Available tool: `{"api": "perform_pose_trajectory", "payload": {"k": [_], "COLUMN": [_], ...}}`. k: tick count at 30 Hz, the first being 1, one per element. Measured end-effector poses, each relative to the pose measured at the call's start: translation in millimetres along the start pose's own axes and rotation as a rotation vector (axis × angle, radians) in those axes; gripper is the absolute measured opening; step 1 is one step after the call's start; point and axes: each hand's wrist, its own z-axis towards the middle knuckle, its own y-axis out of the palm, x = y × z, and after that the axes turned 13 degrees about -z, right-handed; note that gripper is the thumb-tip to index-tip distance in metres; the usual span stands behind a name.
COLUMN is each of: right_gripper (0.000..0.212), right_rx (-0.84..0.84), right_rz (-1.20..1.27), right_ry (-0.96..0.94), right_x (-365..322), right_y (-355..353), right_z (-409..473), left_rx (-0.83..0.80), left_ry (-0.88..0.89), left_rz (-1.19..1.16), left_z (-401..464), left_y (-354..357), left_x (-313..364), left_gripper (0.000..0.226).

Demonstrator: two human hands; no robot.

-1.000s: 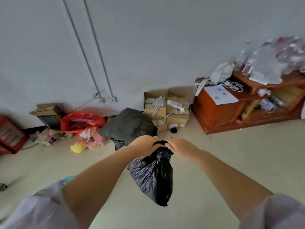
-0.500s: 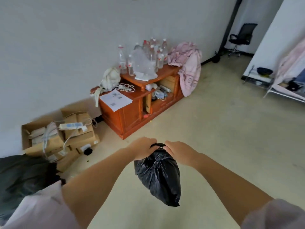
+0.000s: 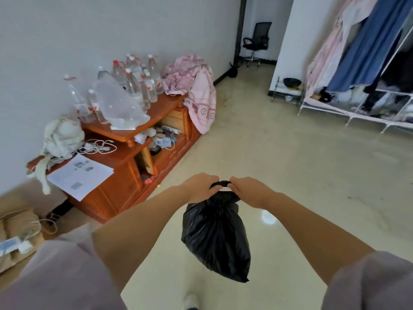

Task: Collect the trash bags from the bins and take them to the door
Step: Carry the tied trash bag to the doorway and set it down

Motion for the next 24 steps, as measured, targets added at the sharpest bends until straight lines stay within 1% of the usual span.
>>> {"api": "perform_pose_trajectory", "payload": {"k": [6, 9, 12, 16, 19, 24], "right_gripper": [0.025, 0.025, 0.024, 0.024, 0.024, 0.025], "right_rx": [0.024, 0.008, 0.001, -0.009, -0.008, -0.027], "right_rz": [0.092, 0.091, 0.09, 0.079, 0.055, 0.013], "right_ry": [0.159, 0.185, 0.208, 0.231, 0.228, 0.212], "right_x": [59, 92, 135, 210, 279, 392], "right_y": [-24, -30, -34, -40, -50, -76], "right_z": [80, 112, 145, 195, 234, 293], "left_rx": [-0.02, -0.041, -0.056, -0.062, -0.035, -0.005], "left_ry": [0.137, 0.163, 0.176, 0.176, 0.185, 0.153], "left_rz": [0.048, 0.065, 0.059, 0.061, 0.021, -0.039], "left_z": [118, 172, 231, 323, 398, 512], "left_y": [-62, -75, -85, -99, -112, -136], "left_x": [-34, -44, -49, -48, -40, -19], "left_gripper": [0.029, 0.029, 0.034, 0.032, 0.029, 0.024]}}
